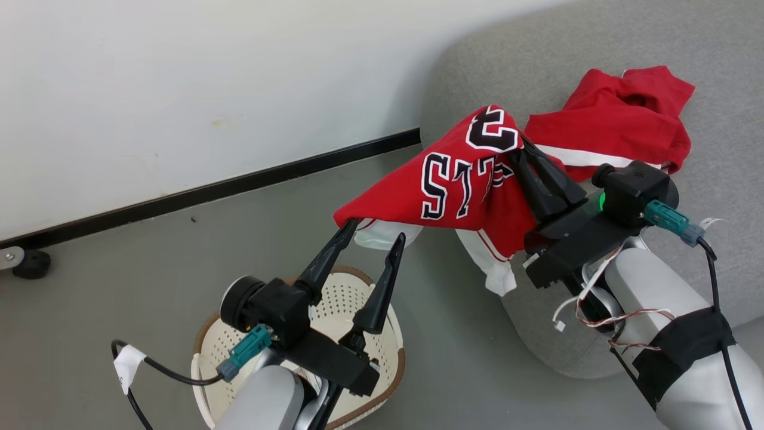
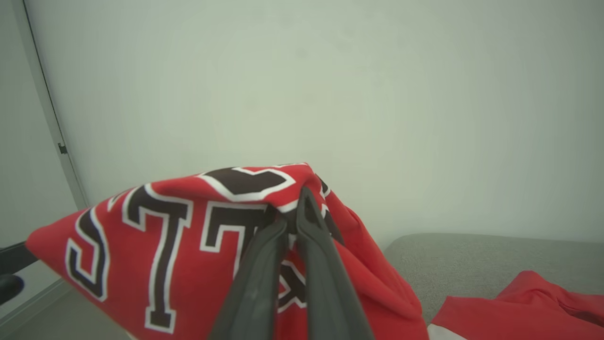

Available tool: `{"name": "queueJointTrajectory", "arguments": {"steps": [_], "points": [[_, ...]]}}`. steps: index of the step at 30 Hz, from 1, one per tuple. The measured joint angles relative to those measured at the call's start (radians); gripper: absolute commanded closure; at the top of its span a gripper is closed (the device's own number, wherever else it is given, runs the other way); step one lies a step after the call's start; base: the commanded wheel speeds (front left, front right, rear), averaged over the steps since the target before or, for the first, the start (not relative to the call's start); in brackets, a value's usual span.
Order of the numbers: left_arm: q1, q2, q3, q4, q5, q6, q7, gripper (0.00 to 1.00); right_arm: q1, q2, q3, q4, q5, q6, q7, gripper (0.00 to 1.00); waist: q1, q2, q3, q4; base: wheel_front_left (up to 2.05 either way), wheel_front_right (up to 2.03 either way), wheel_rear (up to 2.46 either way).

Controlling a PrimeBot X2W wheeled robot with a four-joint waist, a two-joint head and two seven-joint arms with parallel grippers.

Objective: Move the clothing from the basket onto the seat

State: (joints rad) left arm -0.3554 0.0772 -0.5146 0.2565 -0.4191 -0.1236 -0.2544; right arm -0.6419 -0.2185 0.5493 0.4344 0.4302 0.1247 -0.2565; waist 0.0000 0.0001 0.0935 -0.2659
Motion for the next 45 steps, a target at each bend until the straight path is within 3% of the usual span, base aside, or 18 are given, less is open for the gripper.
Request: {"name": "queueJointTrajectory", "arguments": {"steps": [23, 45], "points": [[0.032, -0.009, -0.015, -0.009, 0.035, -0.001, 0.000, 0.00, 0.049, 0.002, -0.035, -0.051, -0.030, 0.000, 0.000, 1.00, 0.0000, -0.0001, -0.006, -0.168, 0.00, 0.00, 0.00], [0.017, -0.009, -0.046, -0.010, 0.044, -0.001, 0.000, 0.00, 0.060, 0.003, -0.100, -0.106, -0.062, 0.000, 0.000, 1.00, 0.0000, 0.0000, 0.049, -0.265, 0.00, 0.00, 0.00]]}}
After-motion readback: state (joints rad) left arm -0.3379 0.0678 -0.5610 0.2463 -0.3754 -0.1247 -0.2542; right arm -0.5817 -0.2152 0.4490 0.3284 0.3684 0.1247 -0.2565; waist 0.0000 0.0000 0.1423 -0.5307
